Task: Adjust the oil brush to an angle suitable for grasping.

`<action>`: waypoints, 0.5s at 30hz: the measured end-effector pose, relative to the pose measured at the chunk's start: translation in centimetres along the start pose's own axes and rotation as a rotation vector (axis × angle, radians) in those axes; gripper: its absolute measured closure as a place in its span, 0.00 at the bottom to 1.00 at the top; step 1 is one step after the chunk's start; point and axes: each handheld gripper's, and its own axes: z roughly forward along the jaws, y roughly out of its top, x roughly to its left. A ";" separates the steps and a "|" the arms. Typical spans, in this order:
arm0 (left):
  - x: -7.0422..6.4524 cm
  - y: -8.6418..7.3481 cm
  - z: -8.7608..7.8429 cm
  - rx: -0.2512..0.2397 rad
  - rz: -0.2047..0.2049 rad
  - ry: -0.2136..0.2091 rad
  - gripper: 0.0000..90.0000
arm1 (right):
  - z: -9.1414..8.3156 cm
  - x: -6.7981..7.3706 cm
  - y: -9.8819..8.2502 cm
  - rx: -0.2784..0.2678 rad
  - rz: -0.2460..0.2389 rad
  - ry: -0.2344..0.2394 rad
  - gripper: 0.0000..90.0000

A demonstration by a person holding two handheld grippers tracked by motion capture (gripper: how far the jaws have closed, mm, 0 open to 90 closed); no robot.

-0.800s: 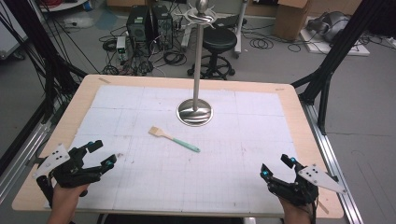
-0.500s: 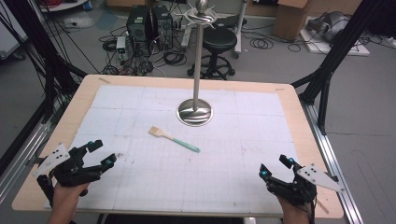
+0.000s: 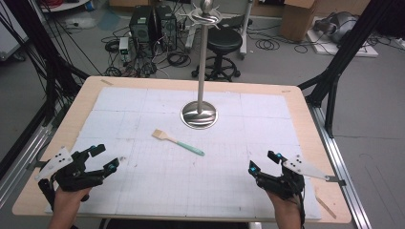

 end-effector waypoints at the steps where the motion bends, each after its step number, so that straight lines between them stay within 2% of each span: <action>1: 0.1 0.0 0.0 0.000 0.001 0.001 0.22 | 0.3 0.1 0.1 0.001 0.001 0.006 0.29; 5: 0.3 0.0 -0.1 0.001 -0.004 0.006 0.22 | 1.8 0.4 0.6 0.015 -0.003 0.034 0.37; 9: 0.7 0.0 -0.5 -0.008 -0.016 0.018 0.22 | 4.6 1.3 1.2 0.046 -0.014 0.078 0.43; 15: 1.2 0.1 -1.0 0.001 -0.016 0.037 0.23 | 8.2 2.9 2.1 0.071 -0.039 0.137 0.62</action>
